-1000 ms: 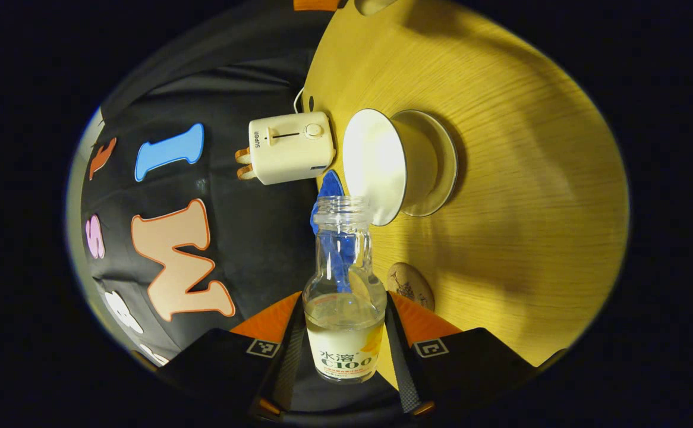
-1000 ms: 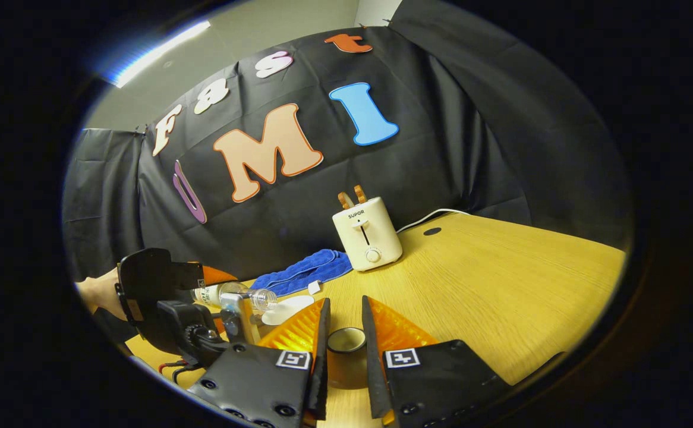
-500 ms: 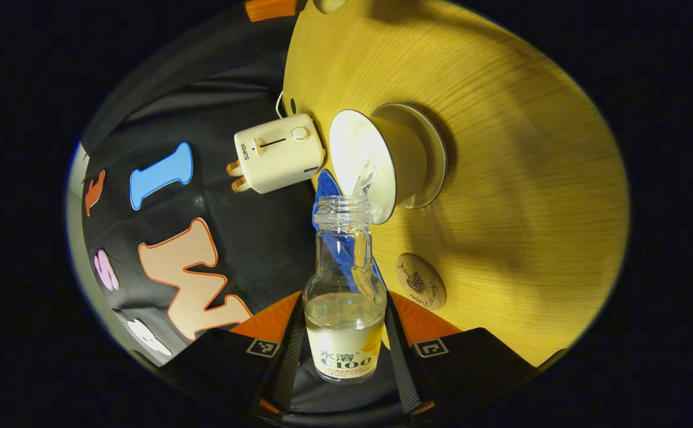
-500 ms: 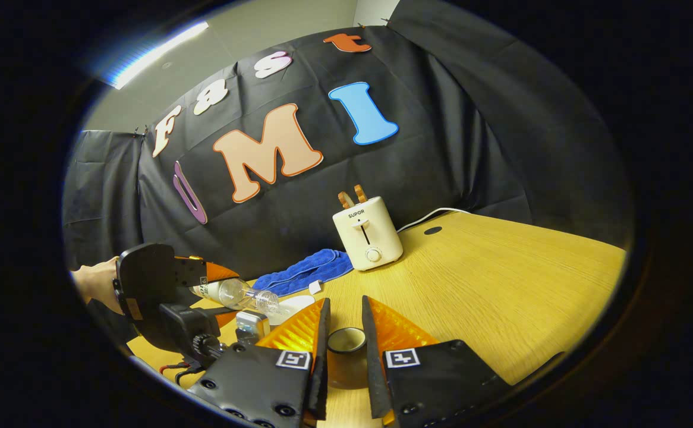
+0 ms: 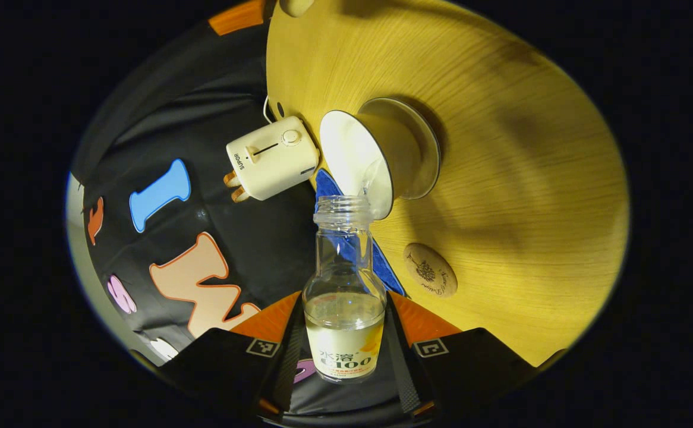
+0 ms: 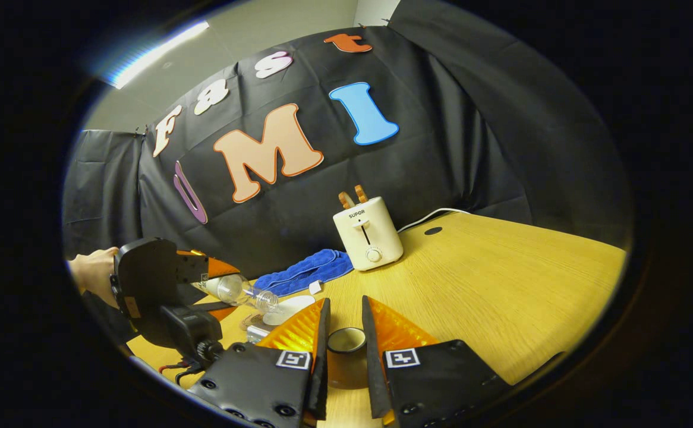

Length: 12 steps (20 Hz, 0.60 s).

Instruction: Open the teacup lid with one hand, grasp the water bottle and pour water into the teacup with the other hand; after pouring, place the water bottle on the coaster and then close the teacup lid.

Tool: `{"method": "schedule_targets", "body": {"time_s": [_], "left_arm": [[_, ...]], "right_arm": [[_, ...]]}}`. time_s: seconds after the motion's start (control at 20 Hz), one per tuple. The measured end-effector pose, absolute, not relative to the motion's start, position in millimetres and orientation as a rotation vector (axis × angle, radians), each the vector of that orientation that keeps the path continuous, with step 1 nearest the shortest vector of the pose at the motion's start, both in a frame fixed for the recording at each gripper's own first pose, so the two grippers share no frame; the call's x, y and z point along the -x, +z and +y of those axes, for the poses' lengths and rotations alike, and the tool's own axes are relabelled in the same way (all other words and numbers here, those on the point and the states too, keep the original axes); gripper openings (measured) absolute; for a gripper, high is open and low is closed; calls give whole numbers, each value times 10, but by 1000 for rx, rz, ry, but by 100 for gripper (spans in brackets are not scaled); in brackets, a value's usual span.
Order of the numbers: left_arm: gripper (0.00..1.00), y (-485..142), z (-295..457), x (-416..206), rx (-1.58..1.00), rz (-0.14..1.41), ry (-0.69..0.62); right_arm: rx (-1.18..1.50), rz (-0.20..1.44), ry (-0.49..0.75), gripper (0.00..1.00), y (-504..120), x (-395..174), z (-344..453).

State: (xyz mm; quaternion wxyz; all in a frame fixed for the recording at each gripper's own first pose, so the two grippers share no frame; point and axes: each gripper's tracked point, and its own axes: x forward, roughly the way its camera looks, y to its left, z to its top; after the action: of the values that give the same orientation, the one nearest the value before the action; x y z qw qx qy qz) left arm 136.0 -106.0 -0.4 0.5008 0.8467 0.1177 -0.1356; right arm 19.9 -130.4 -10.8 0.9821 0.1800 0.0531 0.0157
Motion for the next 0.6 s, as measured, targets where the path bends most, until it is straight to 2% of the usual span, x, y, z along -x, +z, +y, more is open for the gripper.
{"method": "schedule_targets", "body": {"time_s": [0.6], "left_arm": [[66, 41, -1125, -1377, -2116, 259, -336]], "right_arm": [[-365, 110, 34, 31, -113, -206, -1302]]}}
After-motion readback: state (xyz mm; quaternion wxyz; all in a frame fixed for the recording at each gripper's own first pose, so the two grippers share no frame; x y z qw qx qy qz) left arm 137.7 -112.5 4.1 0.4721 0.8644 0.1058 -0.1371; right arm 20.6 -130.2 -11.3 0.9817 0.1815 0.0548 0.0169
